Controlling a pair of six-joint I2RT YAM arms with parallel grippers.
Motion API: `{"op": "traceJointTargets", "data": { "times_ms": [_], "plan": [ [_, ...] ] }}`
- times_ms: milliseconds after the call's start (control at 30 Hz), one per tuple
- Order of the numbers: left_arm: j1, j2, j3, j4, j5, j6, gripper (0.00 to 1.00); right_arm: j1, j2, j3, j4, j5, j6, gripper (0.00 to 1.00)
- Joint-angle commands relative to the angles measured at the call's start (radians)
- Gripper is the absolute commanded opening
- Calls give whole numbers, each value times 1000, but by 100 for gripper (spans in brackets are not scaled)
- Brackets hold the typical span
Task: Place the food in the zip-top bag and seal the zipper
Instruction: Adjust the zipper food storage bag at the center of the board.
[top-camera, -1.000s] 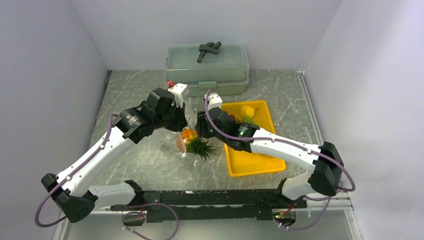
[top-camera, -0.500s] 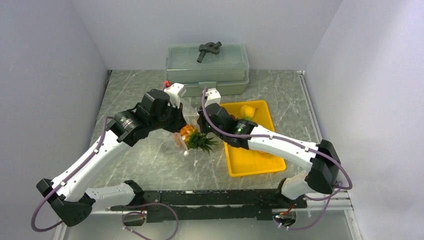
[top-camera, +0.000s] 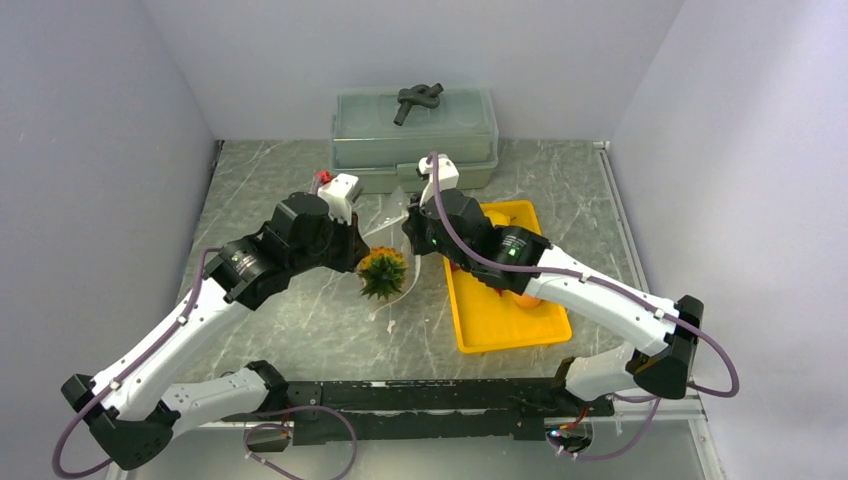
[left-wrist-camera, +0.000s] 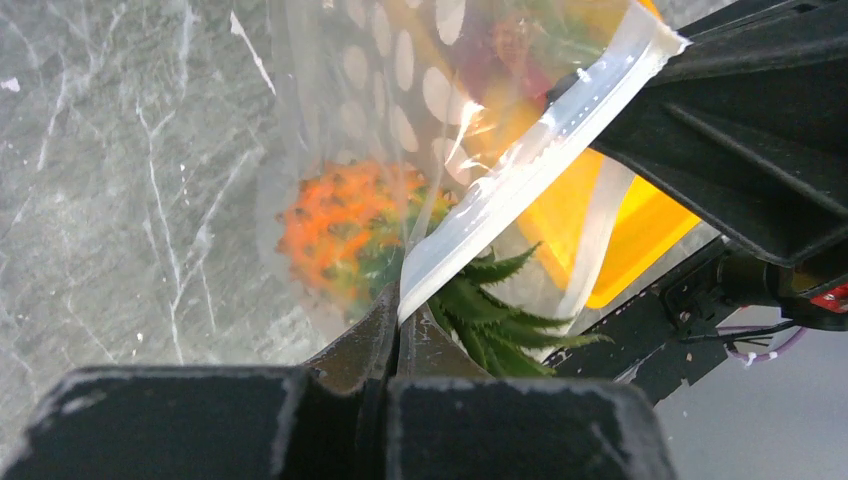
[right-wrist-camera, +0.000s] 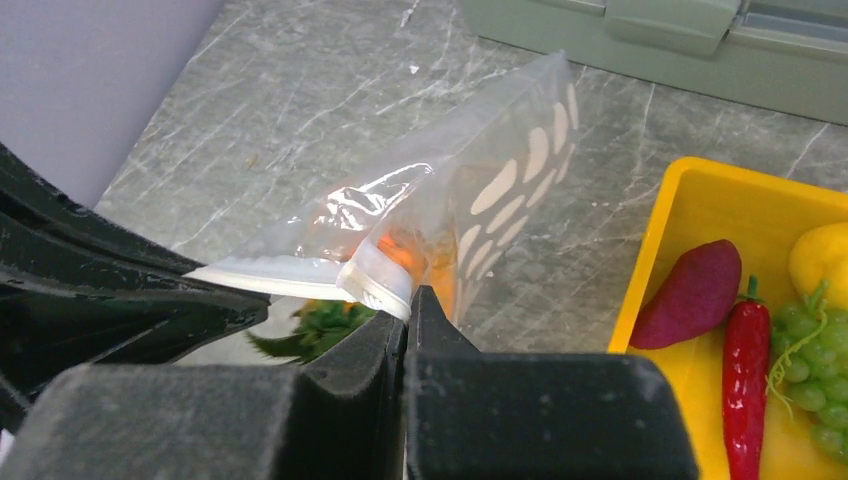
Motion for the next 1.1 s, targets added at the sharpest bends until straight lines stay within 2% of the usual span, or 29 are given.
{"op": "traceJointTargets", "data": {
  "times_ms": [0,267,367,433,500,600,667,733,800,900,967,1067],
  "plan": [
    [3,-38,-9,46,4,-10,0,-6,-11,68,-54,52,-25,0],
    [2,-50,5,30,-5,-27,0,13,-11,52,-69,51,15,0],
    [2,-75,-6,32,-5,-29,0,43,-60,17,2,70,-9,0],
    [2,-71,5,7,-42,-45,0,38,-14,78,-57,112,-17,0],
    [3,-55,72,-53,1,-61,0,69,8,159,-160,142,-11,0],
    [3,-63,86,-45,-48,-52,0,98,-49,92,-26,135,-52,0],
    [3,-35,98,-82,-155,-37,0,64,-3,117,-74,146,-50,0],
    [2,1,179,-139,-117,-21,0,55,42,208,-161,173,-53,0],
    [3,-13,208,-112,-81,-12,0,68,16,235,-117,164,-83,0],
    [2,-78,184,-45,-94,-3,0,75,-21,251,-97,162,-92,0],
    [3,-93,140,-38,-149,8,0,50,-15,193,-80,179,-99,0],
    [4,6,82,-70,-217,21,0,-11,78,199,-147,136,-57,0]
  ]
}}
